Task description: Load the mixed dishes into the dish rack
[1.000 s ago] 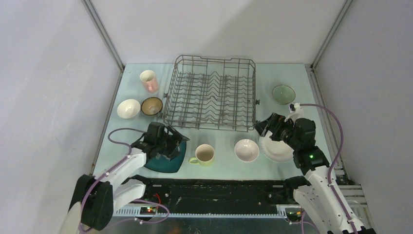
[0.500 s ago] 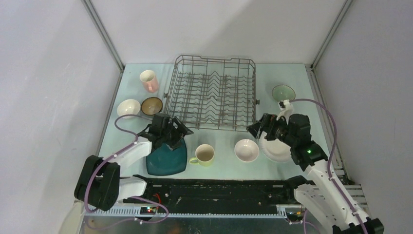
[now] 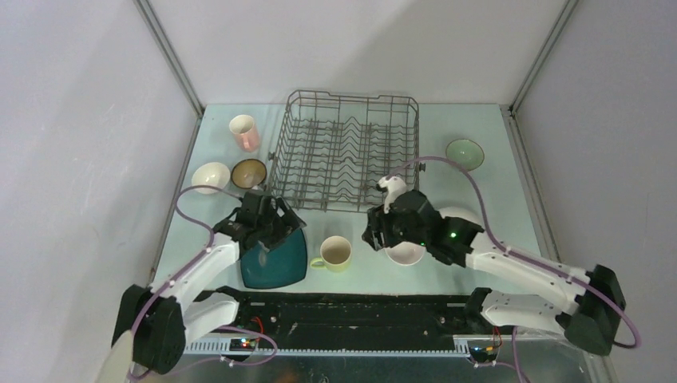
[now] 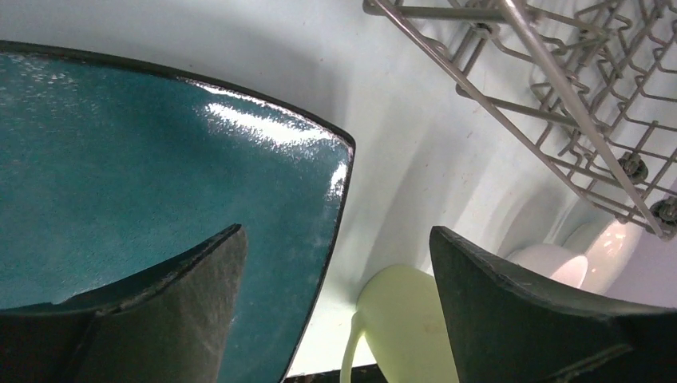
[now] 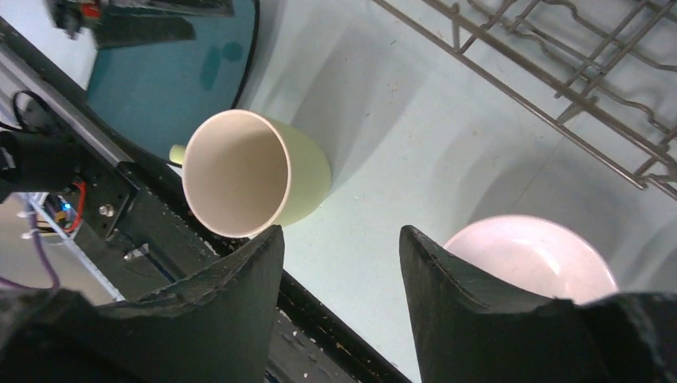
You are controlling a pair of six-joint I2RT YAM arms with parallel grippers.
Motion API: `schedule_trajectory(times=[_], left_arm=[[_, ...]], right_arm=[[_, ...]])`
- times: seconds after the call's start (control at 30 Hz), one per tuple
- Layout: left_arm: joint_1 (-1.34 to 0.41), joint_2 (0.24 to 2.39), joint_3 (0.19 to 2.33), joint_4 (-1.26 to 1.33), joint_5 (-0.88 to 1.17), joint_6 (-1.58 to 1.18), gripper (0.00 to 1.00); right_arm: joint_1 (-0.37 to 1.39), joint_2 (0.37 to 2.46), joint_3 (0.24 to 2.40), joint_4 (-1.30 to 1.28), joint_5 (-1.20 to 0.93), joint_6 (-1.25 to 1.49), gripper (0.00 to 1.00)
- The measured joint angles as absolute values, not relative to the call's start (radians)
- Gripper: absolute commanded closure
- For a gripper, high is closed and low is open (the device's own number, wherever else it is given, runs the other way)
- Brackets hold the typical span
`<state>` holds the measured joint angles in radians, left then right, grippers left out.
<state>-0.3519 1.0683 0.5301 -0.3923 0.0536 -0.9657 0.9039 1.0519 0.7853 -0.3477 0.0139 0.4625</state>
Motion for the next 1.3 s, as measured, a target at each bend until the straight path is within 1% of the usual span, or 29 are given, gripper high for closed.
schedule_trajectory(times=[0.2,0.23,0.47,0.53,0.67,0.7,0.77,0.93,1.17,1.23,1.27,1.3], left_arm=[[-0.347,0.925,0.574,-0.529,-0.004,-0.875,0.03],[-0.339,0.897,0.589,-0.556,-0.022,-0.859,0.03],[-0.204,0.770,0.599,-0.675,-0.085,-0.829,0.04],[-0.183,0.733,0.586,-0.709,-0.111,-0.839,0.06],[-0.150,0.683,0.559,-0.765,-0.169,-0.888,0.08],[-0.143,0.678,0.549,-0.769,-0.181,-0.901,0.09],[-0.129,0.675,0.524,-0.775,-0.199,-0.923,0.09],[-0.118,0.679,0.468,-0.770,-0.229,-0.950,0.08],[-0.117,0.690,0.416,-0.739,-0.277,-0.955,0.08],[-0.116,0.695,0.416,-0.733,-0.297,-0.961,0.07],[-0.116,0.696,0.416,-0.731,-0.308,-0.961,0.06],[-0.116,0.694,0.416,-0.727,-0.318,-0.961,0.05]], right_arm=[[1.009,1.208,0.838,-0.342,0.109,0.469,0.48],[1.019,1.231,0.844,-0.340,0.118,0.471,0.49],[1.055,1.414,0.947,-0.334,0.143,0.481,0.51],[1.065,1.448,0.970,-0.333,0.147,0.481,0.57],[1.080,1.492,0.983,-0.337,0.147,0.480,0.82],[1.082,1.500,0.983,-0.342,0.149,0.481,0.92],[1.081,1.505,0.984,-0.354,0.161,0.483,1.00],[1.049,1.486,0.986,-0.420,0.189,0.480,1.00],[0.951,1.424,0.974,-0.532,0.237,0.454,1.00],[0.925,1.400,0.962,-0.549,0.250,0.447,0.94],[0.916,1.390,0.956,-0.557,0.255,0.444,0.83],[0.911,1.385,0.952,-0.563,0.260,0.442,0.78]])
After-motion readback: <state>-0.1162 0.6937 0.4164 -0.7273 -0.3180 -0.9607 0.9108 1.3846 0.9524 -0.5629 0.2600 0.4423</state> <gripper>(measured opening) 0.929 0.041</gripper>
